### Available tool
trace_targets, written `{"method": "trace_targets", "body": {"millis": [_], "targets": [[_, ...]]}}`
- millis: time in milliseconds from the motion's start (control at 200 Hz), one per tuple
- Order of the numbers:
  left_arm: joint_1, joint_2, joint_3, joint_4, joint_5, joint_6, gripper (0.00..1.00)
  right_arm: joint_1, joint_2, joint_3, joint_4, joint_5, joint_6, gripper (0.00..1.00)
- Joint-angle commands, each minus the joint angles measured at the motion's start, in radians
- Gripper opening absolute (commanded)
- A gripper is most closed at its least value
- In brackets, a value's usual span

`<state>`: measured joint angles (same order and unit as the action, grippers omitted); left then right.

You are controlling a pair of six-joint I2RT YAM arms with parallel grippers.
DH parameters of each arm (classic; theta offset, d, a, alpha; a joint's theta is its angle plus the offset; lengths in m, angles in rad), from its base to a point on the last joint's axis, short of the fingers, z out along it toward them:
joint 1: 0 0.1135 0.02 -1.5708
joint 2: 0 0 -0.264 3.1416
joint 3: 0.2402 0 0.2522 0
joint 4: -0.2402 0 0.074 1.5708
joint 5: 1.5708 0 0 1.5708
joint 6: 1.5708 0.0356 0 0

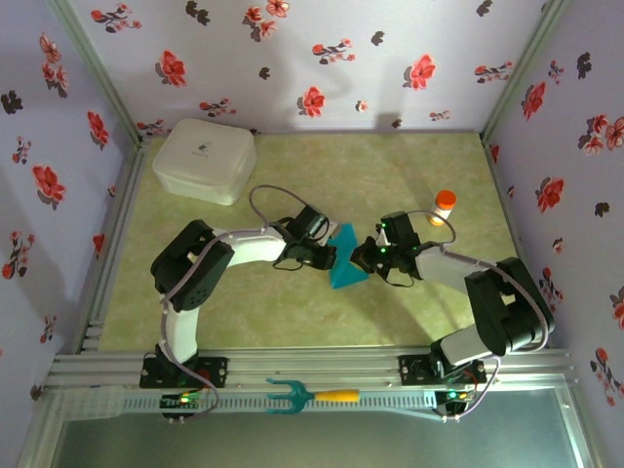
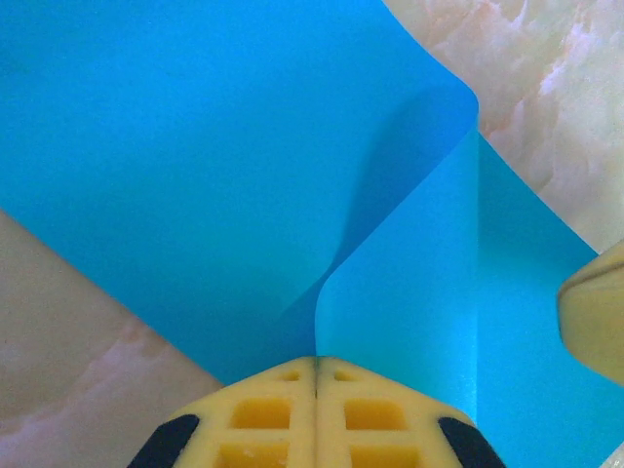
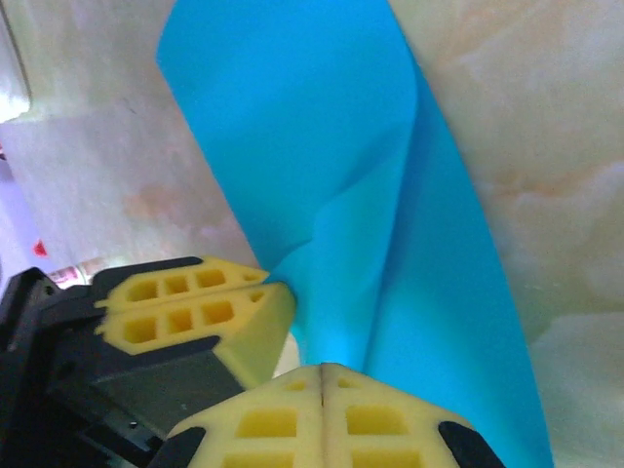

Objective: Fold a paper plane with a square sheet of paper (pick it up from the middle)
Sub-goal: Fold the triangle a second time at the center of the table.

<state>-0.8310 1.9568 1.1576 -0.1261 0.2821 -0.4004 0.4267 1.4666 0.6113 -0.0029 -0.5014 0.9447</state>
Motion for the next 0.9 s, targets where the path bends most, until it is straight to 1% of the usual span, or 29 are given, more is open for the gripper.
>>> {"method": "trace_targets", "body": {"millis": [0, 150, 325, 655, 895], "targets": [[-0.002, 0.022, 0.025, -0.037, 0.015, 0.023, 0.0, 0.006, 0.017, -0.016, -0.072, 0.022, -0.038, 0.0], [-0.007, 0.013, 0.037, -0.047, 0.019, 0.025, 0.0, 0.006, 0.056, -0.031, -0.084, 0.043, -0.046, 0.0], [-0.013, -0.003, 0.048, -0.056, 0.028, 0.026, 0.0, 0.007, 0.06, -0.035, -0.098, 0.075, -0.053, 0.0], [-0.012, 0.017, 0.045, -0.061, -0.013, 0.038, 0.0, 0.006, 0.06, -0.038, -0.098, 0.08, -0.057, 0.0], [-0.011, 0.028, 0.05, -0.05, -0.006, 0.044, 0.0, 0.006, 0.061, -0.041, -0.096, 0.083, -0.057, 0.0]]}}
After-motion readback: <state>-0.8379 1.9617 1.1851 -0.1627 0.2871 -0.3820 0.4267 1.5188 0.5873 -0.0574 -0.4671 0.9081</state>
